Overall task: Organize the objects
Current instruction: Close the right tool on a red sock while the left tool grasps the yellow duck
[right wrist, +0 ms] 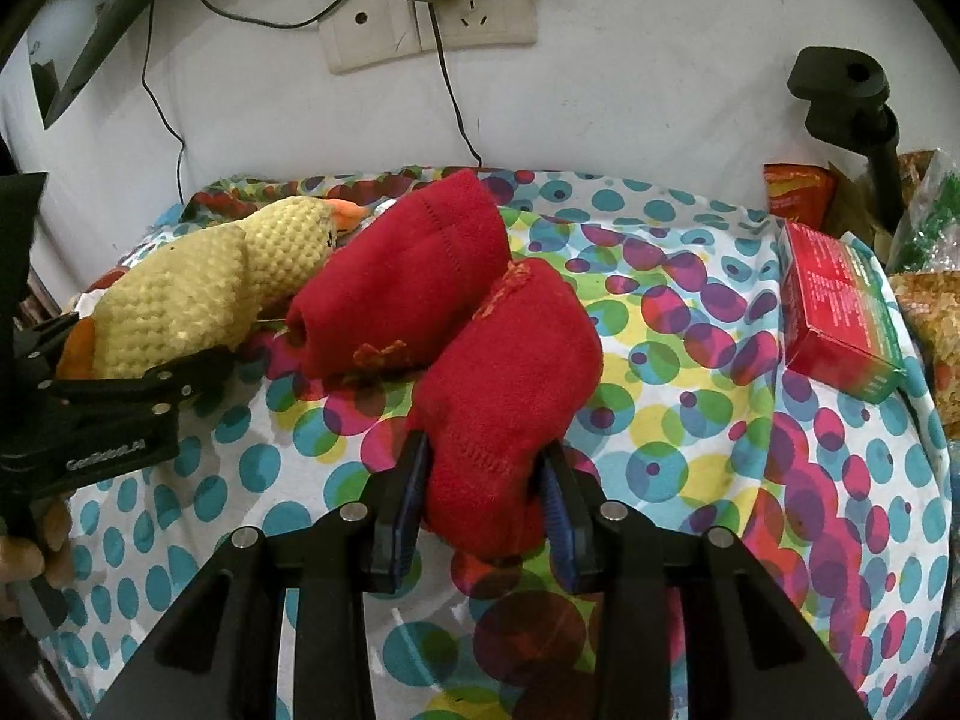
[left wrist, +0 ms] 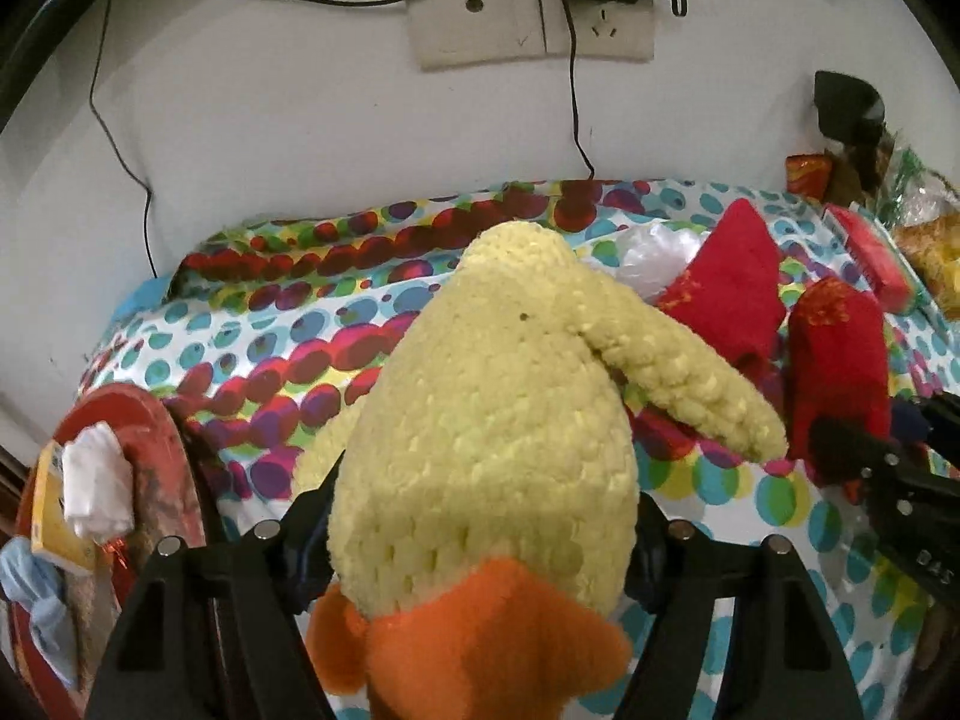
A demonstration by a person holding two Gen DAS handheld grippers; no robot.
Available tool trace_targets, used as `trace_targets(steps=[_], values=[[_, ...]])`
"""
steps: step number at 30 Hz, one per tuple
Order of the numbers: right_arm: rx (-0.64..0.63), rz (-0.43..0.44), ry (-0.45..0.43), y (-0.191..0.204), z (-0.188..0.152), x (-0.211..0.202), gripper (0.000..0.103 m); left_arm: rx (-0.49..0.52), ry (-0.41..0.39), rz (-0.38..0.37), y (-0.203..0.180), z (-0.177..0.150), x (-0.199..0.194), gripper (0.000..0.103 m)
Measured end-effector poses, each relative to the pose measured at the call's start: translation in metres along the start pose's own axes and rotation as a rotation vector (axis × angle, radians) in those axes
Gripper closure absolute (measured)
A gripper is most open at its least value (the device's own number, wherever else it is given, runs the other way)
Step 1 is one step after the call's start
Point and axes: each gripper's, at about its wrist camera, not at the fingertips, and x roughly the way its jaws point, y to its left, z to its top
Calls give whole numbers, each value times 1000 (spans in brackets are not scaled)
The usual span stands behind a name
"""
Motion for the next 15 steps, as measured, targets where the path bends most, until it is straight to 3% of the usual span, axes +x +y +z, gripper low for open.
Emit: trace_targets(steps=[6,15], values=[[-13,-22,5,2,0,1,67,9,-65,22,-5,-15,-16,30],[-28,-38,8,4,0,2,67,-20,-117,-6,-5,-36,-45,33]])
